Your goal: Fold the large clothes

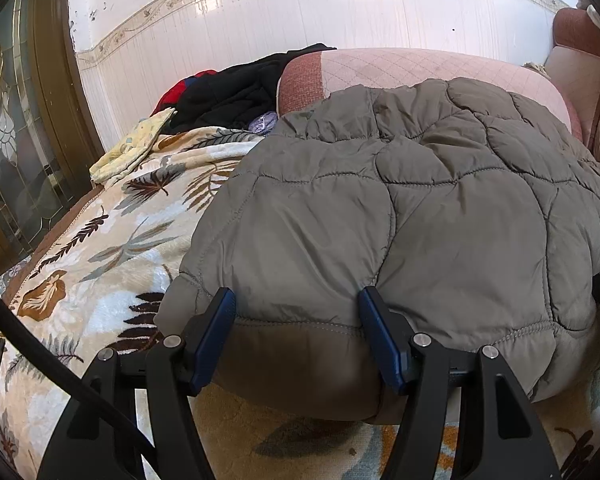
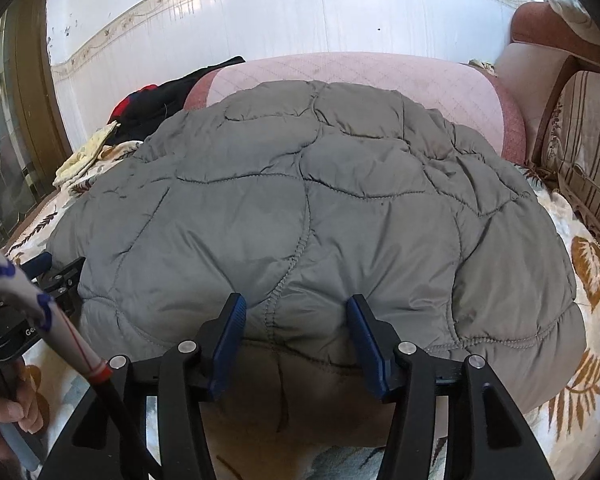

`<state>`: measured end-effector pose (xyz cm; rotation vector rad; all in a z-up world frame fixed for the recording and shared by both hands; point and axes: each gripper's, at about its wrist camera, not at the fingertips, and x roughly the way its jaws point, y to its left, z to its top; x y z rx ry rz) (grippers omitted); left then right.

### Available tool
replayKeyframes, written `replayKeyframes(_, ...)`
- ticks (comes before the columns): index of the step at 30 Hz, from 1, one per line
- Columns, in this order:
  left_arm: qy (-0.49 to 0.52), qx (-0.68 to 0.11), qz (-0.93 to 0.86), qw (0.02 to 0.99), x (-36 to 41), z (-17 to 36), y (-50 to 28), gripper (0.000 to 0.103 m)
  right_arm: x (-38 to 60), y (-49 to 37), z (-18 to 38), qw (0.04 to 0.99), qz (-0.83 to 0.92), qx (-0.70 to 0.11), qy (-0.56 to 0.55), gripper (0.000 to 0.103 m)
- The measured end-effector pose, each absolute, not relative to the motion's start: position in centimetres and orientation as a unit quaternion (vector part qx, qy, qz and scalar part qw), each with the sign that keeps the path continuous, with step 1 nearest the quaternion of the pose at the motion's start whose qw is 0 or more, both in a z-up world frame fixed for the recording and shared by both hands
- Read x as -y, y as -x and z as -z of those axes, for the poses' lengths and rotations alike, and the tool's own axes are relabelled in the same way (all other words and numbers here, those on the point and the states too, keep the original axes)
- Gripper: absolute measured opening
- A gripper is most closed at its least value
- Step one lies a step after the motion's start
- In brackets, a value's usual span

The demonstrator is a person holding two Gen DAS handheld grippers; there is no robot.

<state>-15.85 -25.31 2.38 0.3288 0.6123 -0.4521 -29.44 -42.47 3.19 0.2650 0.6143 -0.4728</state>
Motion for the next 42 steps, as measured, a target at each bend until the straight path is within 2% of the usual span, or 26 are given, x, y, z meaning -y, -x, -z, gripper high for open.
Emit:
replayKeyframes(10,-0.159,-0.298,0.220,0.915,25.3,-2.4,15.8,0.064,42.7,29.9,-3.5,0.917,0.227,-0.296,-0.138,0.061)
replayKeyframes(17,-0.158,-0.299,0.220,0.915,25.2,-2.4,15.8,0.064,44.2,32.3,-5.7,0.920,0.268,-0.239,-0.157,0.061)
replayKeyframes(23,-0.159,-0.299,0.220,0.915,25.2,-2.4,15.8,0.064,46.9,32.2,-3.5,0.894,0.275,-0.274,-0.224,0.063)
replayKeyframes(35,-0.156,-0.301,0.221,0.914,25.1,-2.5,15.7,0.064,46.5,33.2,-4.8,0.900,0.294,-0.247,-0.204,0.065)
replayKeyframes(42,-0.156,-0.301,0.221,0.914,25.1,-2.5,15.7,0.064,48.2,33.5,-3.7,0.885,0.298,-0.262,-0.245,0.066)
